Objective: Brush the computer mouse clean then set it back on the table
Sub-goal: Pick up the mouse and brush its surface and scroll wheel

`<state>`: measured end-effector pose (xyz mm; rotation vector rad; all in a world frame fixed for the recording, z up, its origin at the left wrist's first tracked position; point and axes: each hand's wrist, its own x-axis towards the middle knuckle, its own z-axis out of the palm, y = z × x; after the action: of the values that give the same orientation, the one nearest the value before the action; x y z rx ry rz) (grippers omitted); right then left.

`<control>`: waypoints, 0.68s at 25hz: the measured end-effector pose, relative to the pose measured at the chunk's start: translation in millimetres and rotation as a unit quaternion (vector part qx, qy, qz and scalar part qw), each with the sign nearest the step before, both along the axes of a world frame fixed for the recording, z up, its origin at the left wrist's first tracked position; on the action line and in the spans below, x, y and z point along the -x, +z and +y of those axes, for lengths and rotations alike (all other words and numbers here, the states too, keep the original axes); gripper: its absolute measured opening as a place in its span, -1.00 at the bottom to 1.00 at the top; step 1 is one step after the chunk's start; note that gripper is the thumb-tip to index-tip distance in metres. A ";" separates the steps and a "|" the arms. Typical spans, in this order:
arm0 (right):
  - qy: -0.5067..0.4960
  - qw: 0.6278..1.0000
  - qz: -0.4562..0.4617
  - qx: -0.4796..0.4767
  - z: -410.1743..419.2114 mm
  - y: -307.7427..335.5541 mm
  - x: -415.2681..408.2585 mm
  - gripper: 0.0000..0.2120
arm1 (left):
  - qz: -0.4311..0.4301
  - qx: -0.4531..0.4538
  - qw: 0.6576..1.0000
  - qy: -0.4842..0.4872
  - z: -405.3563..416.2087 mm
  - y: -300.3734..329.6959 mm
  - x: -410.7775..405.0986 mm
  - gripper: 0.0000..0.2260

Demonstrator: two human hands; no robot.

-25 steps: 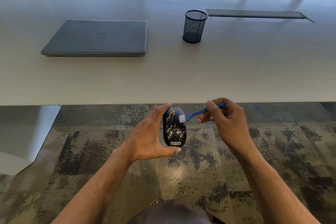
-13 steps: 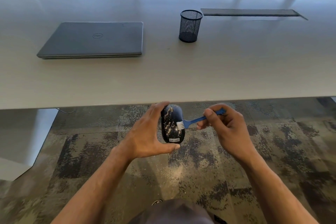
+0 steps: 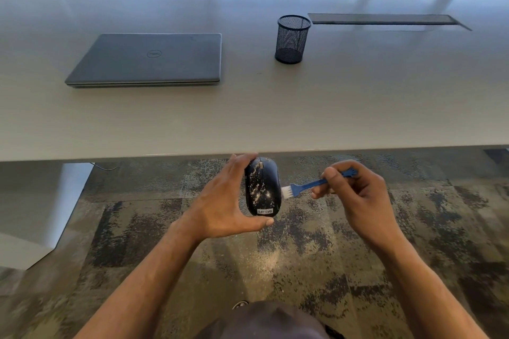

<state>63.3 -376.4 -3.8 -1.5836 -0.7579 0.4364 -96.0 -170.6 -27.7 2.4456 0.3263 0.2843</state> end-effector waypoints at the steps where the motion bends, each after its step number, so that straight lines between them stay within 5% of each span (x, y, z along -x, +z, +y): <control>1: 0.009 1.000 -0.004 -0.006 0.3 -0.3 1.3 -0.78 | 0.000 -0.002 1.000 0.000 -0.6 0.6 0.1 0.02; 9: 0.018 1.000 -0.014 -0.012 -11.6 -8.4 1.7 -0.79 | 0.005 -0.003 1.000 0.013 -6.8 2.0 4.8 0.00; 14: 0.117 0.992 -0.037 -0.006 -12.4 -17.4 10.5 -0.76 | 0.004 0.001 1.000 0.014 -12.1 2.7 5.4 0.00; 17: 0.065 0.997 -0.028 -0.019 -19.9 -20.1 0.1 -0.82 | 0.003 0.014 1.000 0.020 -12.7 2.9 7.2 0.00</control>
<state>63.1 -396.2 -24.0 -1.5213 -0.9107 0.4696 -103.2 -183.3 -24.8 2.4152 0.3789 0.2876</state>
